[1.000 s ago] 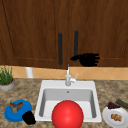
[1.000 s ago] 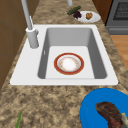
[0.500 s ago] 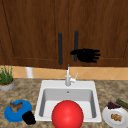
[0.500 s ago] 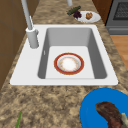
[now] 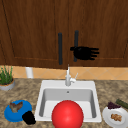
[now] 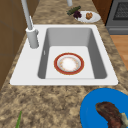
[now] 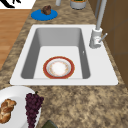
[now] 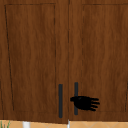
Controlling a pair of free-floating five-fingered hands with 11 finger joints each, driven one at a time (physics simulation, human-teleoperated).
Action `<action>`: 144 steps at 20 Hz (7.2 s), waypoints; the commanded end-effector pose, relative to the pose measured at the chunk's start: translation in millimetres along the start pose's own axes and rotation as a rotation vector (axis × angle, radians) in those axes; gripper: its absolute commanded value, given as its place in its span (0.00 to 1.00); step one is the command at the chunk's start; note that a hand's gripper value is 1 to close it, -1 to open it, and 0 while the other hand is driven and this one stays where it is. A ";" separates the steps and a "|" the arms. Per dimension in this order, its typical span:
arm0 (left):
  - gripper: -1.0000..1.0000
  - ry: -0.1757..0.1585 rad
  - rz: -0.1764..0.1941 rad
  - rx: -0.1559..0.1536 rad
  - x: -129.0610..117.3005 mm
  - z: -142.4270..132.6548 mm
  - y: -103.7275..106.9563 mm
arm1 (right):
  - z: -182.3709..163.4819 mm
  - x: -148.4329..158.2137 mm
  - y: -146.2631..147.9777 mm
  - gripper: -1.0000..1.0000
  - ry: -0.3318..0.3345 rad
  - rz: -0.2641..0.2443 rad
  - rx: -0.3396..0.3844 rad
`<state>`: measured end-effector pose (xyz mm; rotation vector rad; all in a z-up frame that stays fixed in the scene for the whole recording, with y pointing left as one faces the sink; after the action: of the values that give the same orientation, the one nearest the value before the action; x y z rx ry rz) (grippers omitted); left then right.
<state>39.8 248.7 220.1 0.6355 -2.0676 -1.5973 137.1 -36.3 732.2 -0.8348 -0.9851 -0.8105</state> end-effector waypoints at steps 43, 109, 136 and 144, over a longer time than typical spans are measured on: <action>0.50 0.000 0.000 0.000 0.0 0.0 0.0 | -57.0 -36.7 77.3 1.00 -0.132 -0.025 0.005; 0.50 0.000 0.000 0.000 0.0 0.0 0.0 | -149.5 -98.5 -243.8 1.00 -0.379 0.028 0.483; 0.50 0.000 0.000 0.000 0.0 0.0 0.0 | -270.0 -78.5 -363.0 1.00 -0.504 0.046 0.819; 0.50 0.000 0.000 0.000 0.0 0.0 0.0 | -302.5 -87.1 -368.1 1.00 -0.512 0.096 0.923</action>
<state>39.8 248.7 220.1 0.6355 -2.0676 -1.5973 -109.8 -434.1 653.7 -0.3026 -1.5473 -0.0197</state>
